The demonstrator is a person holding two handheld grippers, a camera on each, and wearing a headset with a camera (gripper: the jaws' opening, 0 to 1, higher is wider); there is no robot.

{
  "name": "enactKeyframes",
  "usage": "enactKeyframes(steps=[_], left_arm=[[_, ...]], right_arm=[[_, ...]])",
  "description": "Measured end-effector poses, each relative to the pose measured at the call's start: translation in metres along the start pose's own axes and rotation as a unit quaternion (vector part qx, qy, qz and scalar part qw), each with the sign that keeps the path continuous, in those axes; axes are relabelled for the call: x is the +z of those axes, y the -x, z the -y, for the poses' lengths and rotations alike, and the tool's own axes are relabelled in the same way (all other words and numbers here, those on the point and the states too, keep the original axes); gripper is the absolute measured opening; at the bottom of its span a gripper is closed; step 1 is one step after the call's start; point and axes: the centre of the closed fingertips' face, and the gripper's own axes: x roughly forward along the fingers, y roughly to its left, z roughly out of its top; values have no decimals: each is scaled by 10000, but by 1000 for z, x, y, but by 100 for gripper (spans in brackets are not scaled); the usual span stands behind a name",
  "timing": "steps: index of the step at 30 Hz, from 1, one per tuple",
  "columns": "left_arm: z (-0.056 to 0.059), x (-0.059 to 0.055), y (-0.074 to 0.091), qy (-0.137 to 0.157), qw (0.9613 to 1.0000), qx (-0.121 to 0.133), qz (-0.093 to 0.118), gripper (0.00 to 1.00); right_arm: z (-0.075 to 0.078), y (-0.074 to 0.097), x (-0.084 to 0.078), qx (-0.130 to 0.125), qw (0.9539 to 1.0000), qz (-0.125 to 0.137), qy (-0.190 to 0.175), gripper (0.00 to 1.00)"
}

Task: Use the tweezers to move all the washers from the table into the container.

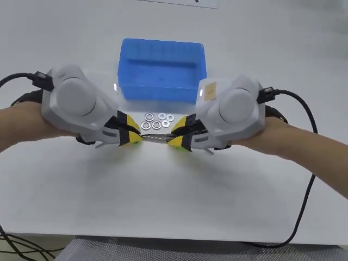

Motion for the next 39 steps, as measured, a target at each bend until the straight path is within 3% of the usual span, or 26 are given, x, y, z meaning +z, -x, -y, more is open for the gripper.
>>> enactKeyframes(steps=[3,9,14,21,27,34,36,39], left_arm=[[5,0,1,-164,9998,-106,-61,6],[12,-1,3,-191,9997,-60,-172,5],[17,6,12,-248,9996,-67,-102,5],[21,31,26,-385,9991,-152,84,5],[27,52,31,-664,9975,-145,199,5],[29,92,30,-598,9955,-164,715,5],[29,100,27,-645,9946,-153,796,5],[32,113,21,-817,9922,-207,924,6]], right_arm=[[0,0,0,-18,10000,-4,59,10],[-7,0,0,-13,9989,-30,462,9],[-12,1,-1,-46,9986,-5,519,9],[-12,8,1,-181,9986,100,485,9],[-12,15,1,-148,9987,378,294,10],[-11,22,2,-205,9974,574,383,10],[-10,25,0,-264,9964,578,557,9],[-9,30,-3,-275,9961,660,520,8]])
